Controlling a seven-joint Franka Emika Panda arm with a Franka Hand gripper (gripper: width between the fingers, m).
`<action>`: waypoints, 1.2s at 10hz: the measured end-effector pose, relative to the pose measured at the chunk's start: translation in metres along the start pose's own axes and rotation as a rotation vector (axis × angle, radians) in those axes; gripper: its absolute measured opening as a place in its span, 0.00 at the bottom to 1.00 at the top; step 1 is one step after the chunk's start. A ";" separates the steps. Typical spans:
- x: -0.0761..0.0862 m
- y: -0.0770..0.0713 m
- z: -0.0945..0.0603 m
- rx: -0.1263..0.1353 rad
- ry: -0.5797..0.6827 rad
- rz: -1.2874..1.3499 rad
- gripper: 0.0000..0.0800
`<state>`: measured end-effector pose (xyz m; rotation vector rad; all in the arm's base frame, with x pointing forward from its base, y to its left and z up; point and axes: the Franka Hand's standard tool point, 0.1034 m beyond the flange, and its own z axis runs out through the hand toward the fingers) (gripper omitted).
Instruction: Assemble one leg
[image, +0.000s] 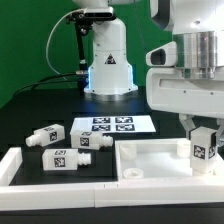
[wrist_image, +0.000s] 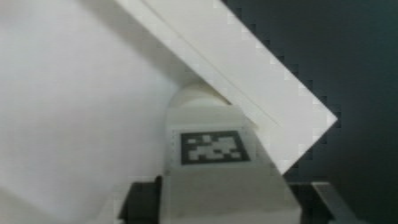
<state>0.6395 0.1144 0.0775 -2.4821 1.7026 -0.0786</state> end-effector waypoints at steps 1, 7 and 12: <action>0.000 0.000 0.000 0.004 -0.004 0.074 0.37; 0.002 -0.001 -0.005 -0.043 -0.022 -0.587 0.76; 0.002 0.002 -0.004 -0.093 -0.012 -1.182 0.81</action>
Offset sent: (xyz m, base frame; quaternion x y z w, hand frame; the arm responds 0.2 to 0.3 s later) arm 0.0000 0.0000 0.0000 0.0000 0.0000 0.0000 1.0000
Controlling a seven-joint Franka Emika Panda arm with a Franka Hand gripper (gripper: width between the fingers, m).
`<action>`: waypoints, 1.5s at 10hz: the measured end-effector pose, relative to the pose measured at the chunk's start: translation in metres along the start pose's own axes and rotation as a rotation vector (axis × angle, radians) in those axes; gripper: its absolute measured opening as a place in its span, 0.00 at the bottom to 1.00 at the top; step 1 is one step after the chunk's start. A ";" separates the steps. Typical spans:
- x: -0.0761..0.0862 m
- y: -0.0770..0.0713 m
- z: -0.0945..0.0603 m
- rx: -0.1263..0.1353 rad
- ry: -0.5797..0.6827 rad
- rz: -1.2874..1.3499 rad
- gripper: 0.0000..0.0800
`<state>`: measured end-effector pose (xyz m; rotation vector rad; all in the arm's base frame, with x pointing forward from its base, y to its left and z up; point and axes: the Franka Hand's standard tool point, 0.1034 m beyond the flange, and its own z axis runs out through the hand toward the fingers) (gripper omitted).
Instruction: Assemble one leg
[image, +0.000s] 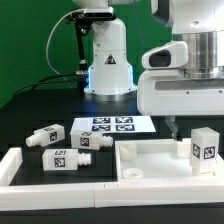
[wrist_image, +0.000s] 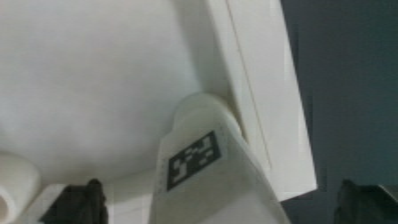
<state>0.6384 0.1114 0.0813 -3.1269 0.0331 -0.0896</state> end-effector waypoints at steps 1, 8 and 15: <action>0.003 -0.003 -0.001 -0.017 0.018 -0.153 0.81; 0.006 -0.004 -0.001 -0.003 0.054 0.122 0.36; 0.004 0.003 0.001 0.056 0.000 1.201 0.36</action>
Offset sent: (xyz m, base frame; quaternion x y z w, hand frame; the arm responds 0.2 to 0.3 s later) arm 0.0000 0.0000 0.0000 0.0000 0.0000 0.0000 1.0000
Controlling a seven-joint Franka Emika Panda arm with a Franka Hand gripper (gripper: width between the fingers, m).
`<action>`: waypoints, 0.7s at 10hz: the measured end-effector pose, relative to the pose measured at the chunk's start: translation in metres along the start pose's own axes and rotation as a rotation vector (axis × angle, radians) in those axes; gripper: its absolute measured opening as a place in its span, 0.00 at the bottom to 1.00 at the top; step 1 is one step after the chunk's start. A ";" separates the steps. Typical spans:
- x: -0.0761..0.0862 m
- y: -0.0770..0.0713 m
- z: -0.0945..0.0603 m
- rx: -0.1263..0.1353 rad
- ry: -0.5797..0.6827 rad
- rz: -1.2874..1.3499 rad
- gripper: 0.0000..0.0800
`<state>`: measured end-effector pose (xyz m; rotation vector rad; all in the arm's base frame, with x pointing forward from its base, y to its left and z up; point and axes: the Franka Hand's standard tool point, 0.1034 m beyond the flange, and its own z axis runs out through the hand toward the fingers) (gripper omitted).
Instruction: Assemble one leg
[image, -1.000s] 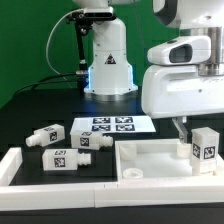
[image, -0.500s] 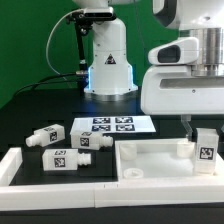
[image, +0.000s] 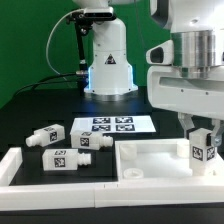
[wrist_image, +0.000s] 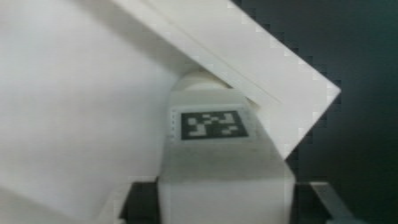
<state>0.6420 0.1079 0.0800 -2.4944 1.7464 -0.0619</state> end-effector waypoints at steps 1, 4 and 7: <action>-0.001 0.000 0.000 -0.001 0.003 0.067 0.36; 0.000 0.001 0.000 0.002 -0.003 0.133 0.38; -0.006 -0.002 -0.002 -0.014 0.001 -0.305 0.74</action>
Offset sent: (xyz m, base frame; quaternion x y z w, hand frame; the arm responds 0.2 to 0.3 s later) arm 0.0000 0.0000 0.0000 0.0000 0.0000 0.0650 0.9979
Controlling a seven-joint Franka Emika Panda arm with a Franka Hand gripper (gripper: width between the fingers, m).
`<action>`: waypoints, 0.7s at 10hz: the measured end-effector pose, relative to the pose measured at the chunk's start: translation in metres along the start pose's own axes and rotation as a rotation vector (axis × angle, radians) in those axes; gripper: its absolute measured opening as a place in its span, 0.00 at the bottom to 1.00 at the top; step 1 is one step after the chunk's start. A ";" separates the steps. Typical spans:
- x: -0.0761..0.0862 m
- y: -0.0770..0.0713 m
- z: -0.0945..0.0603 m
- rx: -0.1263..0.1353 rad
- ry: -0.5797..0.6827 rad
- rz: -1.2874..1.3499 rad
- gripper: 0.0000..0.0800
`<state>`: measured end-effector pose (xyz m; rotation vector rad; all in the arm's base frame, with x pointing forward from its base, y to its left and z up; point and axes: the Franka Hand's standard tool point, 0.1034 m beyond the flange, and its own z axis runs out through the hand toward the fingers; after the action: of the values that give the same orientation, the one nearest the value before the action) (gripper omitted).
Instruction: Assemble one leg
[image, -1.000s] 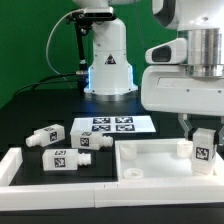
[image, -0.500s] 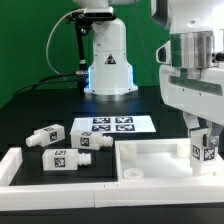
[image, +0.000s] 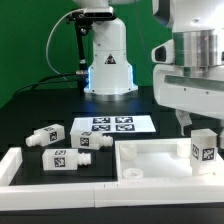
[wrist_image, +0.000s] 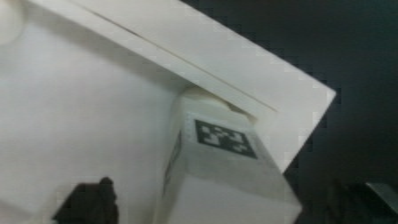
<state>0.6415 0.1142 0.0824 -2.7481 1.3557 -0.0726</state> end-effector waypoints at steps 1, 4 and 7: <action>-0.001 0.000 0.001 -0.001 -0.004 -0.172 0.79; -0.002 0.000 0.001 -0.001 -0.004 -0.354 0.81; 0.004 -0.001 -0.001 -0.020 -0.004 -0.861 0.81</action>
Offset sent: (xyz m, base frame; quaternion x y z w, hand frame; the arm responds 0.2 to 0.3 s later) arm 0.0000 0.0000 0.0000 0.0000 0.0000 -0.1296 0.9916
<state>0.6450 0.1117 0.0832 -3.1051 0.0874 -0.0971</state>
